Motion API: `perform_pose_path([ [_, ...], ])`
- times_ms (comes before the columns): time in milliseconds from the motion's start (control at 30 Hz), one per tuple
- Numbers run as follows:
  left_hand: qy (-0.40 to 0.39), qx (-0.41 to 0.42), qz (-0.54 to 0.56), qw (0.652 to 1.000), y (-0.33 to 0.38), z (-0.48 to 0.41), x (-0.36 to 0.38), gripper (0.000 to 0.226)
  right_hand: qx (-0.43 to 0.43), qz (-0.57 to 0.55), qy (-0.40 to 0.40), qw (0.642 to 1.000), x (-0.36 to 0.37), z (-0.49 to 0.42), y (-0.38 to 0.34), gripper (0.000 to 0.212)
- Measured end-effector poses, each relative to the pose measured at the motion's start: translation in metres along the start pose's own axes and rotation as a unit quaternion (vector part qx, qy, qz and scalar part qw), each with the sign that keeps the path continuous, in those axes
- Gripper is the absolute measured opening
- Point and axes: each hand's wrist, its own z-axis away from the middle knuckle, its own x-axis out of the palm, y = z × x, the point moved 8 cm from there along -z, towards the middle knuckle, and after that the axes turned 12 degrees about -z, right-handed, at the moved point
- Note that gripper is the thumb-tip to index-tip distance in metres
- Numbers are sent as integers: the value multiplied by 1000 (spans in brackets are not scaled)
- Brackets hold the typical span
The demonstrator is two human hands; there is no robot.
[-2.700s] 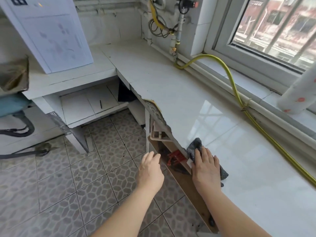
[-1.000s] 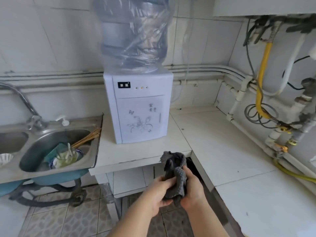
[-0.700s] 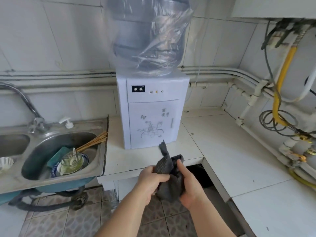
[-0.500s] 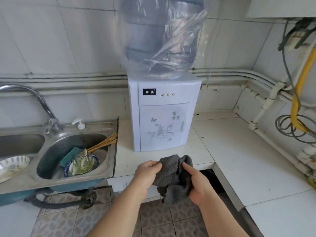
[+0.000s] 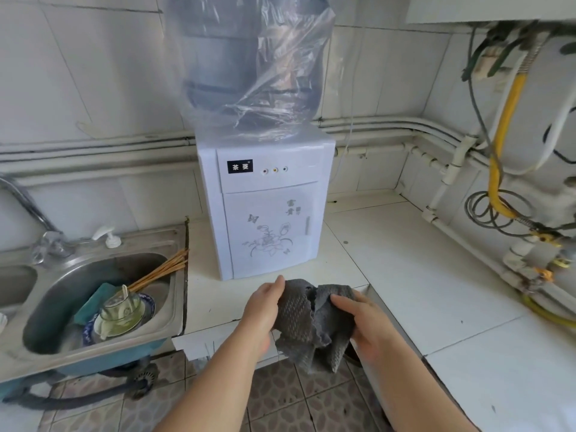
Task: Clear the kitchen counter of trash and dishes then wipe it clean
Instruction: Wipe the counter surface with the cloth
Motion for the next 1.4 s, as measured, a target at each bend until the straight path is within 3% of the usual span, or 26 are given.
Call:
perform_pose_path([
  [67, -47, 34, -35, 998, 7, 4, 5, 33, -10, -43, -41, 998, 1, 5, -3, 24],
  [167, -49, 67, -81, 993, 9, 6, -2, 22, -17, -15, -115, 993, 10, 11, -9, 36],
  [333, 28, 40, -90, 995, -6, -2, -29, 46, -89, 158, -42, 983, 9, 6, -28, 51],
  [467, 73, 2, -68, 995, -21, -5, -50, 36, -139, 311, 4, 940, 13, 3, -37, 57],
  [633, 82, 30, -130, 988, -21, 4, -59, 30, -193, 476, -84, 854, 51, 17, -41, 60],
  [700, 52, 54, -172, 982, -17, 6, -46, 37, -208, 484, -113, 843, 63, 24, -44, 61],
  [767, 29, 81, -215, 973, -12, 9, -34, 46, -215, 447, -144, 856, 72, 31, -48, 68],
  [900, -47, 126, -282, 950, -5, 16, -7, 56, -200, 308, -166, 915, 70, 43, -62, 68],
  [967, -63, 136, -304, 941, -5, 17, 3, 46, -180, 246, -171, 937, 63, 47, -67, 61],
  [1067, -19, 152, -318, 936, 2, 14, 5, 16, -147, 247, -136, 948, 36, 39, -66, 60],
  [1100, -9, 151, -319, 935, 2, 12, 4, 12, -139, 291, -108, 940, 22, 32, -64, 61],
  [1200, 21, 135, -323, 937, 2, 4, -4, 17, -109, 523, -51, 844, -12, 9, -56, 55],
  [1233, 23, 130, -323, 937, 2, -1, -6, 19, -88, 555, -48, 826, -20, 1, -52, 53],
  [1400, -10, 96, -330, 939, 5, -26, -12, 6, -34, 555, -67, 829, -22, -29, -46, 49],
])
